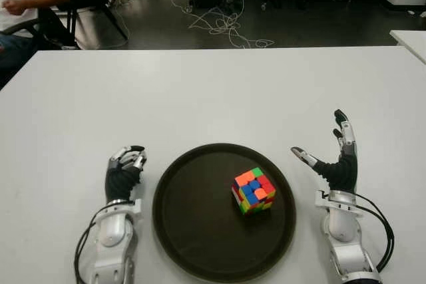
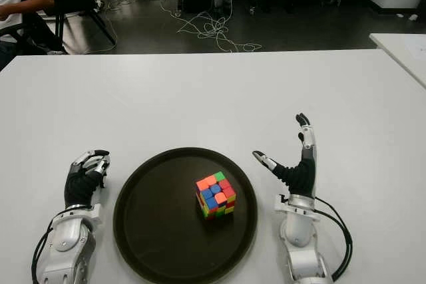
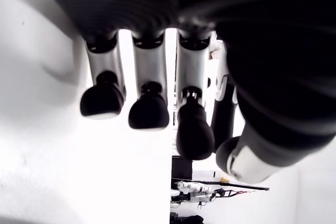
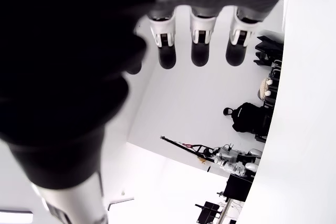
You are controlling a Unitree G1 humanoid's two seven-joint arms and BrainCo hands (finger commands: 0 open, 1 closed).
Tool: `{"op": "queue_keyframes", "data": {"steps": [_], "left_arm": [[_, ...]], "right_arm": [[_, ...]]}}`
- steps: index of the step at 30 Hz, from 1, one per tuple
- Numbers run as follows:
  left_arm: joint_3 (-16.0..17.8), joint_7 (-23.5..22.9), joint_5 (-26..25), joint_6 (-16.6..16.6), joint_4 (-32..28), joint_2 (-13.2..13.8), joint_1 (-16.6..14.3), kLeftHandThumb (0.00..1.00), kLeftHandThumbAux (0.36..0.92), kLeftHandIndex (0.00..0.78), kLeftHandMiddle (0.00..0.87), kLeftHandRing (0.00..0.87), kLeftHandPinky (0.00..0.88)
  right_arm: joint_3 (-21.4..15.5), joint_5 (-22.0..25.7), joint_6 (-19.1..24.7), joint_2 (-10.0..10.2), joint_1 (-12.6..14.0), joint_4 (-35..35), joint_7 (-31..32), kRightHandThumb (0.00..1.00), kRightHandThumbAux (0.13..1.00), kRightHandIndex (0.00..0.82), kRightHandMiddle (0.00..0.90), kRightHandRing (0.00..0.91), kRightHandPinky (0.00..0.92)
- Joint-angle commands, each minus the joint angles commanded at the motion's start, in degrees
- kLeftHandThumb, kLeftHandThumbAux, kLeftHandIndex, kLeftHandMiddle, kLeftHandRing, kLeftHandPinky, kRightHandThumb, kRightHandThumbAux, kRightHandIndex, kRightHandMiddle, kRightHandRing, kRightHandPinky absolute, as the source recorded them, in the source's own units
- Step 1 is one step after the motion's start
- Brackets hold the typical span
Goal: Pick up the Rubik's Cube and put it in the plate
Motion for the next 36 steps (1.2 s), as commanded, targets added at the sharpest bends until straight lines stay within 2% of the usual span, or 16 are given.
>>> {"op": "queue_keyframes", "data": {"steps": [9, 24, 26, 29, 30, 32, 34, 35, 36], "left_arm": [[0.36, 1.21, -0.23, 0.59, 0.21, -0.37, -0.36, 0.711, 0.705, 0.444, 0.786, 0.819, 0.819], [0.79, 0.07, -1.59, -1.10, 2.11, 0.27, -1.01, 0.711, 0.705, 0.444, 0.790, 0.821, 0.823], [0.93, 0.25, -1.61, -1.24, 2.36, 0.25, -1.10, 0.710, 0.705, 0.444, 0.789, 0.821, 0.822], [1.02, 0.59, -1.48, -1.51, 2.69, 0.24, -1.18, 0.710, 0.705, 0.444, 0.788, 0.820, 0.821], [1.07, 0.71, -1.41, -1.59, 2.78, 0.27, -1.18, 0.710, 0.705, 0.444, 0.788, 0.820, 0.821], [1.11, 0.94, -1.21, -1.66, 2.88, 0.30, -1.19, 0.710, 0.705, 0.444, 0.788, 0.818, 0.818], [1.09, 1.13, -1.00, -1.62, 2.88, 0.37, -1.20, 0.710, 0.706, 0.444, 0.787, 0.817, 0.817], [1.06, 1.19, -0.94, -1.59, 2.88, 0.41, -1.20, 0.710, 0.706, 0.444, 0.787, 0.817, 0.817], [0.98, 1.25, -0.85, -1.42, 2.73, 0.44, -1.15, 0.710, 0.706, 0.444, 0.787, 0.816, 0.817]], "right_arm": [[-0.22, 0.62, 0.02, 0.32, 0.06, 0.39, 0.07, 0.000, 0.889, 0.018, 0.000, 0.000, 0.000], [-0.05, -0.38, 1.86, 0.46, 0.83, -0.73, -0.92, 0.000, 0.884, 0.015, 0.000, 0.000, 0.000], [-0.37, 0.36, 2.01, 0.80, 0.98, -0.71, -0.84, 0.000, 0.879, 0.041, 0.032, 0.023, 0.021], [-0.81, 1.34, 2.44, 1.31, 1.07, -0.67, -0.89, 0.000, 0.848, 0.173, 0.183, 0.181, 0.197], [-0.93, 1.71, 2.87, 1.60, 1.21, -0.92, -0.91, 0.000, 0.843, 0.195, 0.206, 0.207, 0.224], [-1.07, 2.35, 3.74, 2.07, 1.42, -1.49, -0.80, 0.000, 0.821, 0.318, 0.335, 0.339, 0.332], [-1.14, 2.88, 4.60, 2.46, 1.57, -2.08, -0.64, 0.000, 0.815, 0.388, 0.402, 0.404, 0.378], [-1.13, 3.08, 4.93, 2.57, 1.63, -2.32, -0.59, 0.001, 0.826, 0.435, 0.449, 0.456, 0.428], [-1.17, 3.42, 5.24, 2.73, 1.68, -2.56, -0.54, 0.002, 0.830, 0.452, 0.466, 0.475, 0.447]]}}
